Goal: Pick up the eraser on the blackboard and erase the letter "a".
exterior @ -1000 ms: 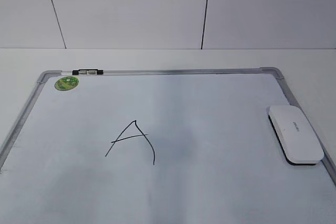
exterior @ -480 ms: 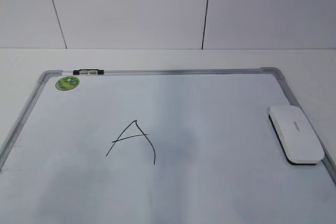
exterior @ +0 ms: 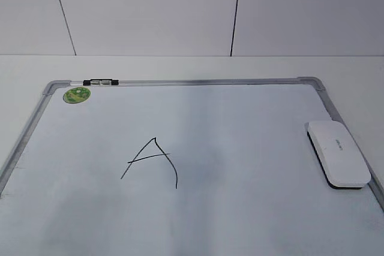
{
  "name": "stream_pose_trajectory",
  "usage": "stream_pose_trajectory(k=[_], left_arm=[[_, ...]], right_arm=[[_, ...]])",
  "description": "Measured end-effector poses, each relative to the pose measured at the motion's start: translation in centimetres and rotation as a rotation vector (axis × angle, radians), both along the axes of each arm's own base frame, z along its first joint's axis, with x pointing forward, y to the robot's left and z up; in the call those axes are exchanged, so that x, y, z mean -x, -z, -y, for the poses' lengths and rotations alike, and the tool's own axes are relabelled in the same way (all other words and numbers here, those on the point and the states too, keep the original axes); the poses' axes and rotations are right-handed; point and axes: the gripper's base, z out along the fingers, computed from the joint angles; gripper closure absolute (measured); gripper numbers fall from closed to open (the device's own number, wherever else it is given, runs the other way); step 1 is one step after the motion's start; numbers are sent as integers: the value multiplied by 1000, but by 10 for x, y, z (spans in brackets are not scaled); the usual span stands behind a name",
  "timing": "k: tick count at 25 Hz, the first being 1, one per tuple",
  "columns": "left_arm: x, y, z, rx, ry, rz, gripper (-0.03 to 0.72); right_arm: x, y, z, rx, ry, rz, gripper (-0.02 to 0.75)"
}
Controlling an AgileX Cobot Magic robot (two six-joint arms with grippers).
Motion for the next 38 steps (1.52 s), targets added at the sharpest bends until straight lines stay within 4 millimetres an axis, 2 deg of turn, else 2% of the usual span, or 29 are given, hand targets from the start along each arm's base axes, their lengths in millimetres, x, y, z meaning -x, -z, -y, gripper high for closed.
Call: stream_pose_trajectory(k=[38], left_arm=[[0, 0, 0, 0, 36, 0, 283]], right_arm=[[0, 0, 0, -2, 1, 0, 146]])
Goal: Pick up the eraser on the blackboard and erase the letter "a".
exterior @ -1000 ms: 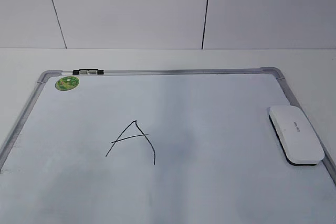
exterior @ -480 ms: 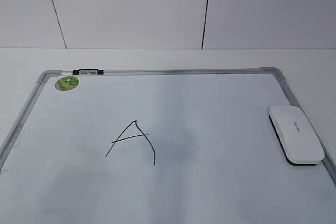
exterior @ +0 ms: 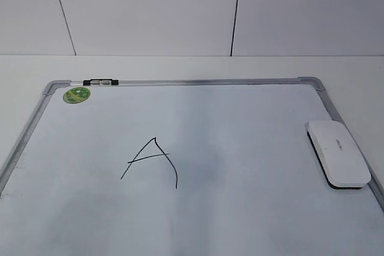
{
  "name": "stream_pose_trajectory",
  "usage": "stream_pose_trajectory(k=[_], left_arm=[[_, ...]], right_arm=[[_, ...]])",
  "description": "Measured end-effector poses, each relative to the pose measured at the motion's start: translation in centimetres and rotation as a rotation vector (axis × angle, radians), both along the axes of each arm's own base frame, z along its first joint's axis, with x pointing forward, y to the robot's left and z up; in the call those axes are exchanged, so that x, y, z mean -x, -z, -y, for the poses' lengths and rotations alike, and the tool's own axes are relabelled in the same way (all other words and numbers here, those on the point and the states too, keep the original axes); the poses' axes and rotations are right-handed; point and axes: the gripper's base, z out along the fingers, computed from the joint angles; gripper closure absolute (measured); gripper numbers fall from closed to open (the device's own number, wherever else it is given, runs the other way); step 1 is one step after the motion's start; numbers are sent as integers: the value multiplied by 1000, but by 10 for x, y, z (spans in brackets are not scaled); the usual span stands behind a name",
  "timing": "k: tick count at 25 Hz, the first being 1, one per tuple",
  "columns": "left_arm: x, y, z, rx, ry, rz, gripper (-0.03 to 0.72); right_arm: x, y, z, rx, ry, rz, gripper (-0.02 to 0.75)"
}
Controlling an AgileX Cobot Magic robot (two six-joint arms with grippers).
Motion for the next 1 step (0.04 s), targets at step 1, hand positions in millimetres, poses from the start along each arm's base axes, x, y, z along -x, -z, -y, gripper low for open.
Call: stream_pose_trajectory(k=[1], left_arm=[[0, 0, 0, 0, 0, 0, 284]], right_arm=[[0, 0, 0, 0, 0, 0, 146]])
